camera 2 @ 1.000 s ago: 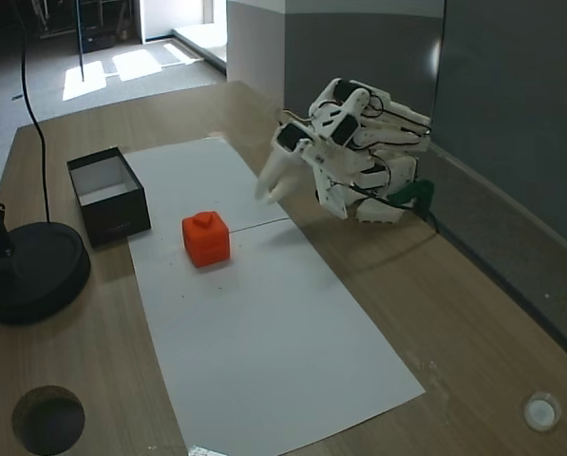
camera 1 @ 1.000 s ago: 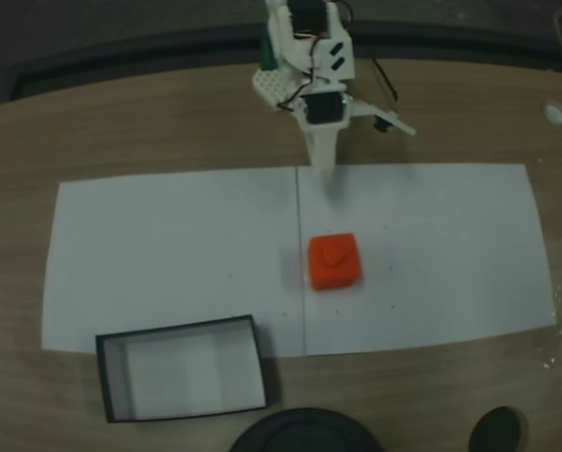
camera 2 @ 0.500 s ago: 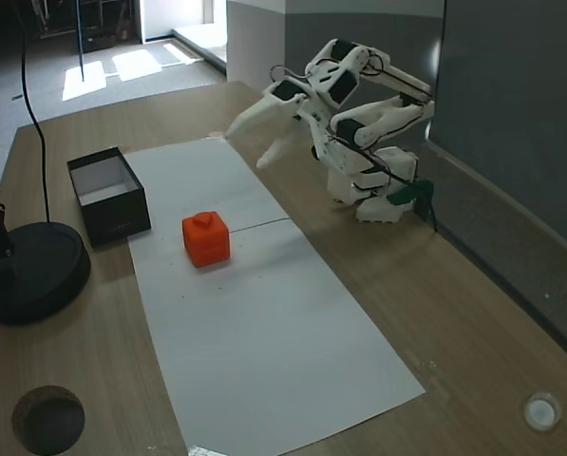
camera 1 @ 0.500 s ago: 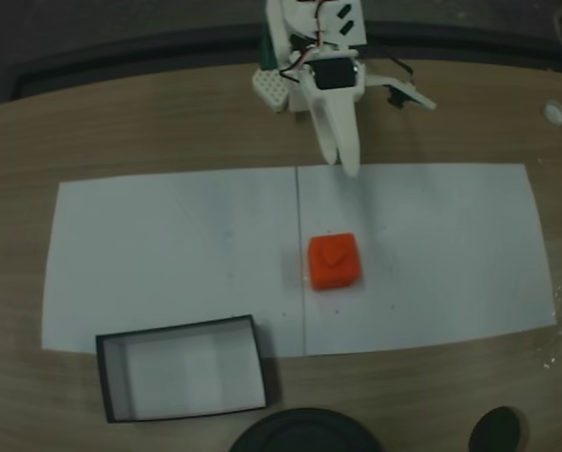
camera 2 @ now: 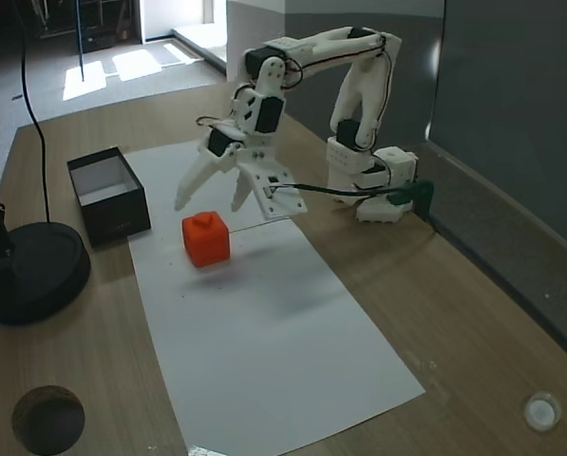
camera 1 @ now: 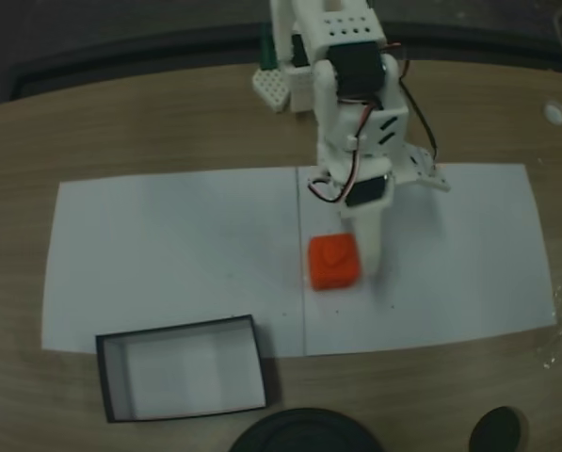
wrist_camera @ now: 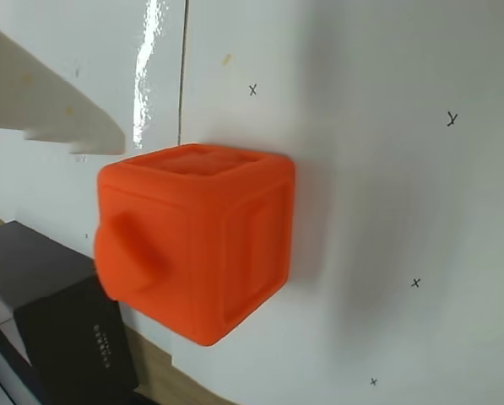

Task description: Grab a orange square and put it in the box.

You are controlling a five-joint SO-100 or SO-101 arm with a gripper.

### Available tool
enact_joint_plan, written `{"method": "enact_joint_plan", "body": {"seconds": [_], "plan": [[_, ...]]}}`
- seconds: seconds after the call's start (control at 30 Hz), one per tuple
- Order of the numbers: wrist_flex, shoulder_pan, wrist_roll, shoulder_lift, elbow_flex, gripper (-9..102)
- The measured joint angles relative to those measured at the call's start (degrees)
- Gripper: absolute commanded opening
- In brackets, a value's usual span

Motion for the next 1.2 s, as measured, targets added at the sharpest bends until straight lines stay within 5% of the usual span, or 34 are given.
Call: {"method": "enact_joint_plan", "body": {"seconds": [0.47, 0.73, 0.93, 1.2], "plan": [[-0.8, 5.5, 0.0, -13.5, -4.7, 37], [-1.8, 5.2, -2.3, -17.9, -7.0, 4], [-2.2, 5.1, -3.0, -18.3, -7.7, 4], [7.7, 10.8, -3.4, -17.0, -24.5, 4]]}}
